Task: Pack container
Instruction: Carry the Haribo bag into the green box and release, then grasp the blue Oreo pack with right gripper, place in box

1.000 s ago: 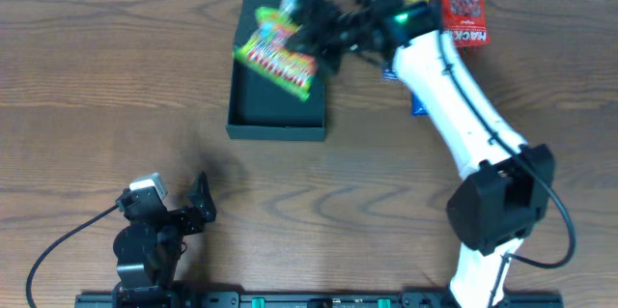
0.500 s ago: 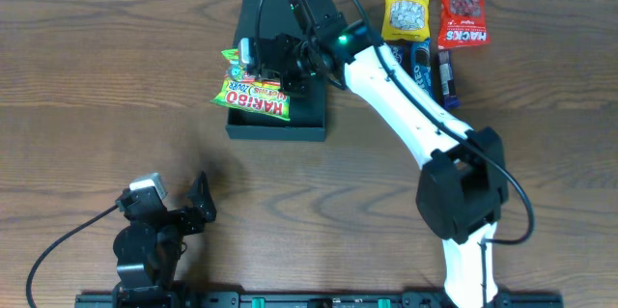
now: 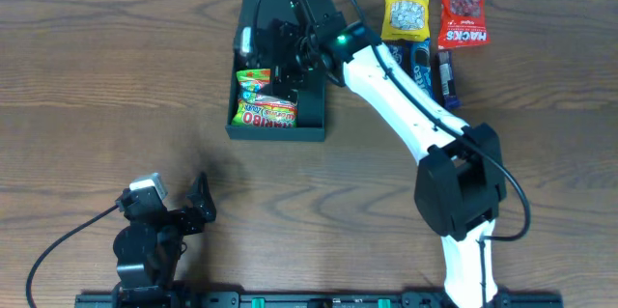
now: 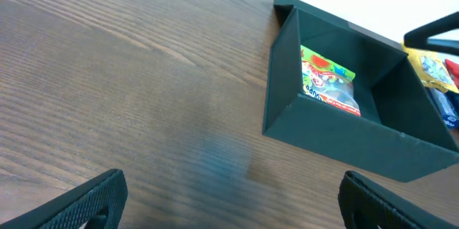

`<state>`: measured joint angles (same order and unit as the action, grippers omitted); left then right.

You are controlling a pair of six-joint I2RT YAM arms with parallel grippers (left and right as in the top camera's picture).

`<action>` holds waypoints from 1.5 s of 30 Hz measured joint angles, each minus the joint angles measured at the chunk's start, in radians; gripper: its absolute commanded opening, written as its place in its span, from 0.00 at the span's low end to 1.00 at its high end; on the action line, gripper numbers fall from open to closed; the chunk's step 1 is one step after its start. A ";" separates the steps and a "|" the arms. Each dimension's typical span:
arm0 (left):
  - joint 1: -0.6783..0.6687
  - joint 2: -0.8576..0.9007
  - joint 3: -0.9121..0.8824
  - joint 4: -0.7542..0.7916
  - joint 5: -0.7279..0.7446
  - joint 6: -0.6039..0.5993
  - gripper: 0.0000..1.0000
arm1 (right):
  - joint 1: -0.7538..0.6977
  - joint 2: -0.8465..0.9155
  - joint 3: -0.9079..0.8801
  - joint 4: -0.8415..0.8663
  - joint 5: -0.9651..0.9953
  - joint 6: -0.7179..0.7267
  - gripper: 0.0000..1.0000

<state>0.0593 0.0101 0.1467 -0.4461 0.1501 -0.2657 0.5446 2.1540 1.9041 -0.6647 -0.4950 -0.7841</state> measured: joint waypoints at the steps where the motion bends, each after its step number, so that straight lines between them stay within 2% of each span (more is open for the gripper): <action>1: 0.000 0.000 0.000 0.000 0.000 0.000 0.95 | -0.012 -0.005 0.000 -0.002 0.010 0.044 0.99; 6: 0.000 0.000 0.000 0.000 0.000 0.000 0.95 | -0.182 -0.082 0.003 -0.059 0.202 0.357 0.99; 12: 0.000 0.000 0.000 0.000 0.000 0.000 0.95 | -0.414 -0.087 0.006 -0.193 0.378 0.563 0.99; 17: 0.000 0.000 0.000 0.000 0.000 0.000 0.95 | -0.494 -0.057 0.006 -0.221 0.421 0.724 0.98; 19: 0.000 0.000 0.000 0.000 0.000 0.000 0.95 | -0.515 -0.031 0.006 -0.240 0.426 0.763 0.93; 24: 0.000 0.000 0.000 0.000 0.000 0.000 0.95 | -0.528 0.053 0.006 -0.266 0.433 0.820 0.87; 29: 0.000 0.000 0.000 0.000 0.000 0.000 0.95 | -0.528 0.124 0.006 -0.280 0.433 0.871 0.75; 38: 0.000 0.000 0.000 0.000 0.000 0.000 0.95 | -0.526 0.181 0.006 -0.285 0.432 0.903 0.34; 45: 0.000 0.000 0.000 0.000 0.000 0.000 0.95 | -0.524 0.181 0.006 -0.283 0.431 0.903 0.30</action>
<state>0.0593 0.0101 0.1467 -0.4461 0.1501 -0.2657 0.0208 2.3352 1.9106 -0.9474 -0.0639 0.1184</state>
